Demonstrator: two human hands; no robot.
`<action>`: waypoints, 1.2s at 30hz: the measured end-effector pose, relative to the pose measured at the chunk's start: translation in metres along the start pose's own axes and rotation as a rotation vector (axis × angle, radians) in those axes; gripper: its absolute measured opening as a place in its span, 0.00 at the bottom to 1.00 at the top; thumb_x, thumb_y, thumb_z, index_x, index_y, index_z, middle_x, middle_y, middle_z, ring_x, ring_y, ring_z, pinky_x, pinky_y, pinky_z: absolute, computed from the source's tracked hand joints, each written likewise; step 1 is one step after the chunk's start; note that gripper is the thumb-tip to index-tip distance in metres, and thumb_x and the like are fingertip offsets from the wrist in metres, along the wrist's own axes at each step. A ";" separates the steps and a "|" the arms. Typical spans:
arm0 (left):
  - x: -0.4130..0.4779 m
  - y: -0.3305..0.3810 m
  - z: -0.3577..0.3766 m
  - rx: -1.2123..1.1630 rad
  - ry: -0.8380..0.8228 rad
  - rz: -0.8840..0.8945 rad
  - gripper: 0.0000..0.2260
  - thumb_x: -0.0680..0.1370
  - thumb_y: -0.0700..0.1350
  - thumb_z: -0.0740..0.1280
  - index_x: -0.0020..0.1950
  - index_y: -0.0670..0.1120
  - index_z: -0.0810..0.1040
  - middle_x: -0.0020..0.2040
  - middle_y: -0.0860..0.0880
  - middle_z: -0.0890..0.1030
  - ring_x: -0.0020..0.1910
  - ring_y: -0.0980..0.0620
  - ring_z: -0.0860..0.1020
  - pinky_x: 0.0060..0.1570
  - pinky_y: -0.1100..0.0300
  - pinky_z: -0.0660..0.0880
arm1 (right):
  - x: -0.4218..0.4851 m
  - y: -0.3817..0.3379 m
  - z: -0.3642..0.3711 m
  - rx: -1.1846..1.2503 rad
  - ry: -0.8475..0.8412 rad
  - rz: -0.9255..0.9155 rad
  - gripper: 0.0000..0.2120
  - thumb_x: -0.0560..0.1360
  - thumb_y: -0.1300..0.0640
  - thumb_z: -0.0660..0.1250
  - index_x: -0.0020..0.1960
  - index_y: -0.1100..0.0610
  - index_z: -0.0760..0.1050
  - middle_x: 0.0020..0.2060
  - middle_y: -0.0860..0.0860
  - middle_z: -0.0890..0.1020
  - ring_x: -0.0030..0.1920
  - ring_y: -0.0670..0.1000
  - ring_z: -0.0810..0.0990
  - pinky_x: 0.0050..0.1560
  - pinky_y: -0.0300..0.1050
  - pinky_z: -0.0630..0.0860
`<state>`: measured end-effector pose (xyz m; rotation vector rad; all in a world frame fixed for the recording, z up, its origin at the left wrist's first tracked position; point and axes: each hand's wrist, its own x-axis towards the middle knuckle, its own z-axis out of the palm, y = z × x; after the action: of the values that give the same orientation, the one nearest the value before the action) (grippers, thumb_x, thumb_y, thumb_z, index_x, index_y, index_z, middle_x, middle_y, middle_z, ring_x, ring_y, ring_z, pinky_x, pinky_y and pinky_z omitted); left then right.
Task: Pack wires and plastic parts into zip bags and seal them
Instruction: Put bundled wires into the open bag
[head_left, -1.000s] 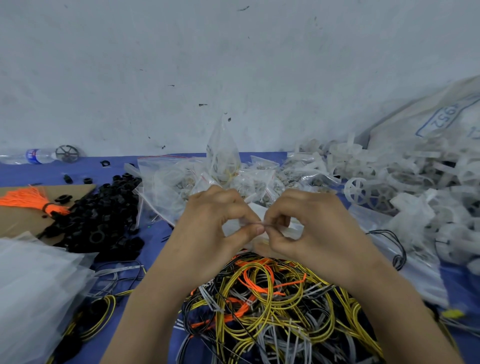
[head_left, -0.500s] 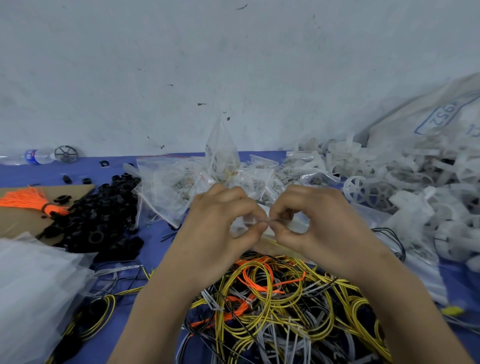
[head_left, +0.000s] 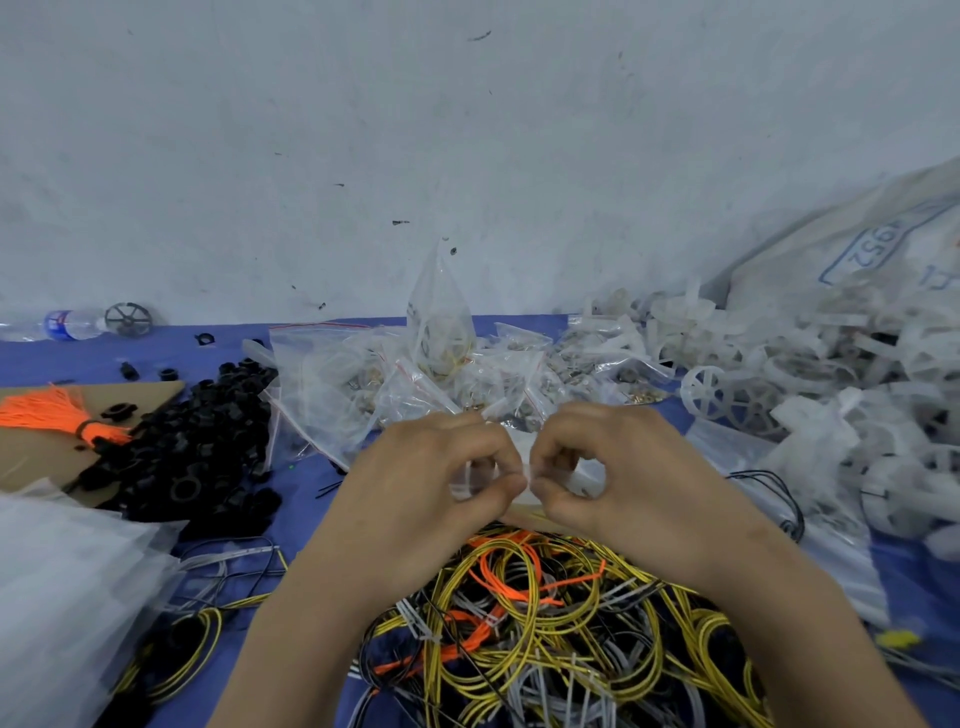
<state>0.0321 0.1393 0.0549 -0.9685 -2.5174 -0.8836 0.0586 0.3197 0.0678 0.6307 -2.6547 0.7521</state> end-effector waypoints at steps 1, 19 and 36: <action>0.000 0.001 0.000 -0.014 -0.001 -0.005 0.05 0.75 0.50 0.69 0.40 0.56 0.77 0.37 0.56 0.76 0.41 0.57 0.73 0.41 0.56 0.71 | -0.001 0.001 -0.001 0.000 0.001 0.001 0.01 0.70 0.54 0.66 0.40 0.50 0.76 0.37 0.42 0.77 0.42 0.42 0.74 0.45 0.43 0.73; 0.000 0.001 0.006 0.068 0.011 -0.050 0.06 0.76 0.56 0.63 0.43 0.57 0.76 0.38 0.59 0.77 0.41 0.61 0.71 0.47 0.57 0.64 | 0.000 0.004 0.001 -0.068 0.044 -0.055 0.02 0.74 0.55 0.65 0.42 0.51 0.75 0.40 0.44 0.75 0.44 0.46 0.74 0.45 0.52 0.74; 0.004 0.006 0.007 0.018 0.149 -0.054 0.06 0.76 0.52 0.64 0.40 0.55 0.77 0.40 0.58 0.77 0.42 0.61 0.71 0.49 0.55 0.67 | -0.009 0.015 -0.021 0.172 0.167 -0.014 0.07 0.71 0.59 0.70 0.44 0.48 0.77 0.42 0.43 0.79 0.46 0.46 0.78 0.47 0.41 0.73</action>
<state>0.0330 0.1491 0.0533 -0.8014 -2.4306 -0.9122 0.0624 0.3458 0.0748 0.6003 -2.4504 0.9916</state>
